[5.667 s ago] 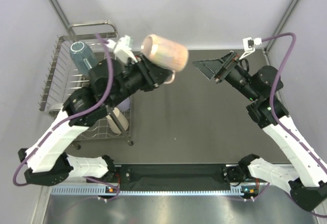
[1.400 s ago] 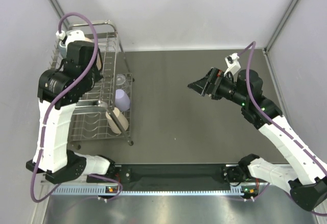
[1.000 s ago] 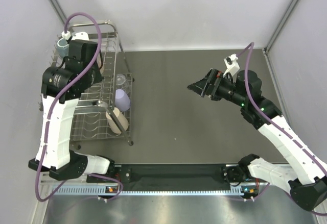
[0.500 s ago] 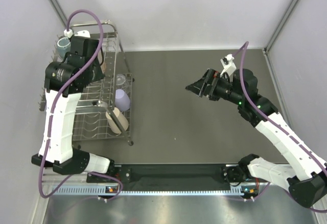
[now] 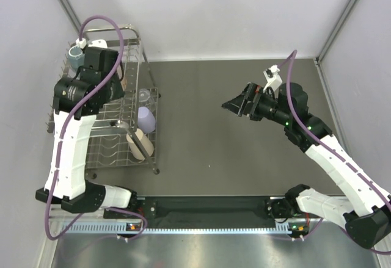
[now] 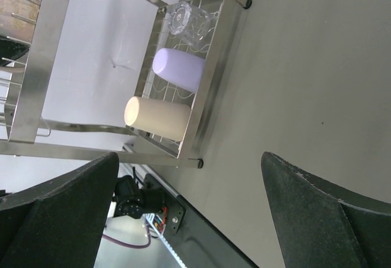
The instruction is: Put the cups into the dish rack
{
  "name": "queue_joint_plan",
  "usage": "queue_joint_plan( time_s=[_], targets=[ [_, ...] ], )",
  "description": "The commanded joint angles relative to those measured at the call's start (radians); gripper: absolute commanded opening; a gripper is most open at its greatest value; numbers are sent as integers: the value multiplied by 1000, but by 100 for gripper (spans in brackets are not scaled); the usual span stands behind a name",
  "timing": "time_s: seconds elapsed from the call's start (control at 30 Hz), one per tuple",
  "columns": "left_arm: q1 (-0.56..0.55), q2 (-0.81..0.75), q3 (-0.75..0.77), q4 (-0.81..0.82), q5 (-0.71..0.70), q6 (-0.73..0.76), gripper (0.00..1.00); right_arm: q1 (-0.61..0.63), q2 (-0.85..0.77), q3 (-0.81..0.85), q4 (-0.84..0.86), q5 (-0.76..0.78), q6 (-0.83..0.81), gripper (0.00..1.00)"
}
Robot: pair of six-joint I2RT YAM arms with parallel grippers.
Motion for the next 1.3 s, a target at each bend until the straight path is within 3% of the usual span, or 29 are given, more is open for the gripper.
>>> queue_joint_plan(
  time_s=[0.0, 0.27, 0.57, 0.7, 0.9, 1.03, 1.27],
  targets=[
    [2, -44, 9, 88, -35, -1, 37, 4, -20, 1, 54, -4, 1, 100],
    [4, -57, -8, 121, -23, 0, 55, 4, -17, 3, 56, -6, 1, 100],
    [2, -51, 112, 108, 41, -15, 59, 4, -17, 5, 54, -6, -6, 100],
    [4, -121, 107, 193, 161, -47, 58, 4, -17, 8, 46, -3, -13, 100],
    [2, -261, -15, 495, 366, -87, 57, 4, -32, 1, 19, 10, -19, 100],
    [2, -251, -49, 628, 561, -130, 56, -1, -51, -2, -18, 36, -34, 100],
    [2, -217, -178, 811, 775, -286, 50, -8, -86, -25, -96, 79, -48, 100]
  ],
)
